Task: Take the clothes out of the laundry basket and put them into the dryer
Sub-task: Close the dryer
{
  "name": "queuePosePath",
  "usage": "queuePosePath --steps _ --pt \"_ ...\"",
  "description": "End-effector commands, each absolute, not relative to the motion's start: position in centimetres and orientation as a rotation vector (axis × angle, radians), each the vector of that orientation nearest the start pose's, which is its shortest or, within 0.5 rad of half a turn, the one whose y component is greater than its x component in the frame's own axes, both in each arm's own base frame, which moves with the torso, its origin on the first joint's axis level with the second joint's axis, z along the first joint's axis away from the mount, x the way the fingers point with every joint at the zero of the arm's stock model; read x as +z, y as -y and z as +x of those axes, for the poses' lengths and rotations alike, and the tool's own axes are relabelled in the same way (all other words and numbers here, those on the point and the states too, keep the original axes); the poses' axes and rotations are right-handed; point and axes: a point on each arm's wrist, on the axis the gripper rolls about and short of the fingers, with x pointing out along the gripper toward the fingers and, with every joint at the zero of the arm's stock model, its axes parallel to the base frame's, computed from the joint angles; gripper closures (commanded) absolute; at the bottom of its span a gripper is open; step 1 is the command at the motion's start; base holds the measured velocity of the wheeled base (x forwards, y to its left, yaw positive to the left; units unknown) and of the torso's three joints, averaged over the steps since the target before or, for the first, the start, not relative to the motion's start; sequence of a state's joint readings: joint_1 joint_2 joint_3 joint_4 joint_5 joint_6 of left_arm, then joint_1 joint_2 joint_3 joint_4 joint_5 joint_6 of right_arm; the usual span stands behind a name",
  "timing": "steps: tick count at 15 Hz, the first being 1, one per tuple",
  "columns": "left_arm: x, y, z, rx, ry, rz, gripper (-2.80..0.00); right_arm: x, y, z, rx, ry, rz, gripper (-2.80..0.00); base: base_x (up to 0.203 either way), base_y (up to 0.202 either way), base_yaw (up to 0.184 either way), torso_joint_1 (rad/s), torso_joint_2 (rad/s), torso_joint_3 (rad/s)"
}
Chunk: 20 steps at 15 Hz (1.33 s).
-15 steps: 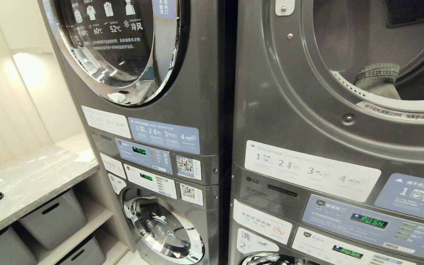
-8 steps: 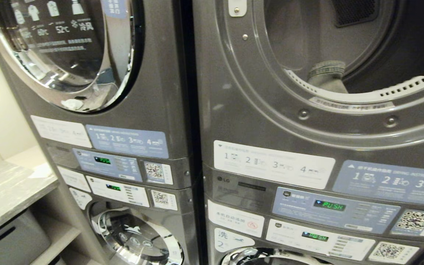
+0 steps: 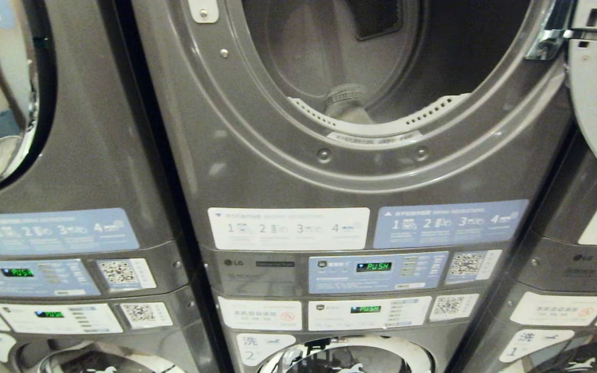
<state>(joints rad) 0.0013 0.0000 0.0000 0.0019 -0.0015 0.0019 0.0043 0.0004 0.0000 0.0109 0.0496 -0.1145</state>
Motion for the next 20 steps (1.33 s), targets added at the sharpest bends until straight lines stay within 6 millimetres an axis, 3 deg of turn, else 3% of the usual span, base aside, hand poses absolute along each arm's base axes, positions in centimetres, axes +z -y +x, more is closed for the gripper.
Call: queuePosePath --steps 1,4,8,17,20 --pt "7.52 0.00 -2.29 0.001 -0.001 0.002 0.00 7.44 -0.10 -2.28 0.056 -0.007 -0.118 0.00 0.001 0.008 -0.172 0.002 0.00 0.007" --pt "7.51 0.00 -2.29 0.002 -0.002 0.000 0.00 7.44 -0.10 -2.28 0.054 -0.008 -0.116 0.00 0.000 0.003 -0.142 0.003 0.00 0.003" --pt "7.51 0.00 -2.29 0.002 -0.002 0.000 0.00 7.44 -0.10 -2.28 0.054 -0.008 -0.116 0.00 0.000 0.000 0.000 0.000 0.00 0.000" --pt "7.51 0.00 -2.29 0.002 -0.002 0.000 0.00 7.44 -0.10 -2.28 0.054 -0.008 -0.118 0.00 -0.179 0.000 0.002 0.002 0.00 0.000" --pt "7.51 0.00 -2.29 0.002 -0.002 0.000 0.00 7.44 -0.10 -2.28 0.054 -0.008 -0.118 0.00 -0.032 0.000 0.001 -0.003 0.00 0.001"
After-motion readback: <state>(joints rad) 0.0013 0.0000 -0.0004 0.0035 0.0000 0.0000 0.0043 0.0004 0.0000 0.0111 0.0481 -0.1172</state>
